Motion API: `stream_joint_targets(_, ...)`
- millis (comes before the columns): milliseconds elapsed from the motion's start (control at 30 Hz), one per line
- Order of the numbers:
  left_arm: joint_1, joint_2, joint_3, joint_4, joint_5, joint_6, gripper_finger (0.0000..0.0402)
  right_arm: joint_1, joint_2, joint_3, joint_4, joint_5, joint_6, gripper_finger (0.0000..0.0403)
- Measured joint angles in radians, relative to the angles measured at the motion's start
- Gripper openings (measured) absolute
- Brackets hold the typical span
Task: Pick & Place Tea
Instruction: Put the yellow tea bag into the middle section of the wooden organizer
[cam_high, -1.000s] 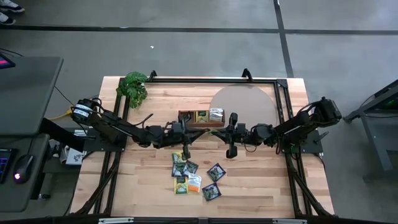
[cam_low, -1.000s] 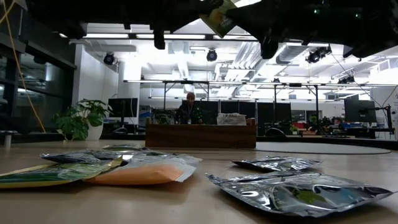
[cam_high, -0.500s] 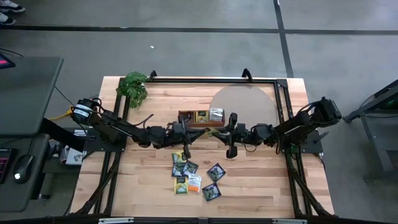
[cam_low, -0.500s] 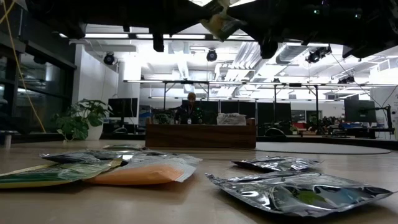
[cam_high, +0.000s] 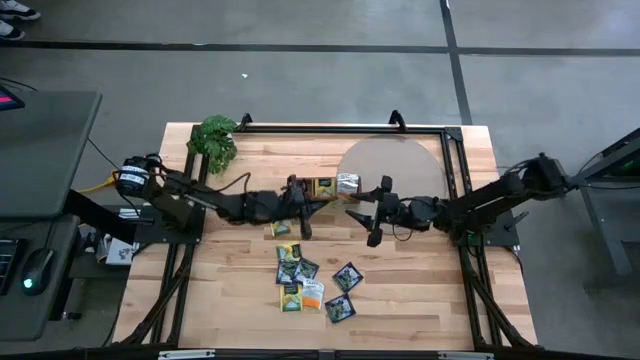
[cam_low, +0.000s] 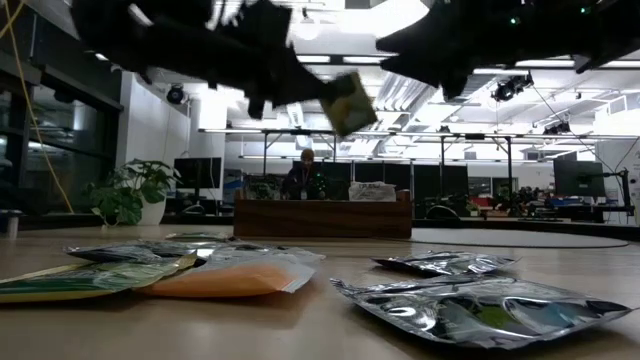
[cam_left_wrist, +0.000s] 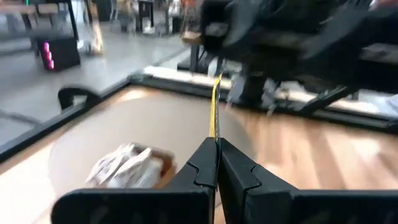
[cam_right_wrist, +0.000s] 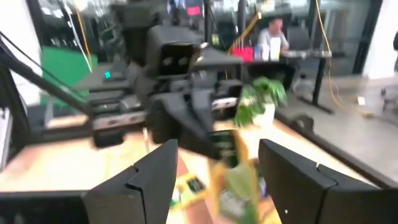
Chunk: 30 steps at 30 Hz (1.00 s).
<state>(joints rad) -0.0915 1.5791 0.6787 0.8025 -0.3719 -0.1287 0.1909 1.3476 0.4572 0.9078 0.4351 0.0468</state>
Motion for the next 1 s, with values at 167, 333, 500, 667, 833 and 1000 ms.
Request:
stream_joint_targets(167,0.135,0.0,0.062,-0.248,0.151,-0.029,0.0,0.0,-0.08,0.0,-0.2,-0.003,0.062,0.0222)
stream_joint_targets(333,0.216,0.0,0.219,-0.623,0.226,-0.015,0.0,0.0,-0.102,0.0,-0.288,-0.014,0.085,0.0222)
stream_joint_targets(500,0.244,0.018,0.344,-0.822,0.242,0.044,0.0,0.0,-0.102,0.0,-0.292,-0.018,0.084,0.0222)
stream_joint_targets(667,0.275,0.016,0.371,-0.897,0.267,0.05,0.0,0.0,-0.102,0.0,-0.298,-0.019,0.084,0.0222)
stream_joint_targets(833,0.319,0.019,0.37,-0.919,0.322,0.042,0.0,0.0,-0.102,0.0,-0.301,-0.022,0.084,0.0222)
stream_joint_targets(1000,0.346,0.019,0.37,-0.916,0.373,0.042,0.0,0.0,-0.102,0.0,-0.301,-0.022,0.086,0.0222)
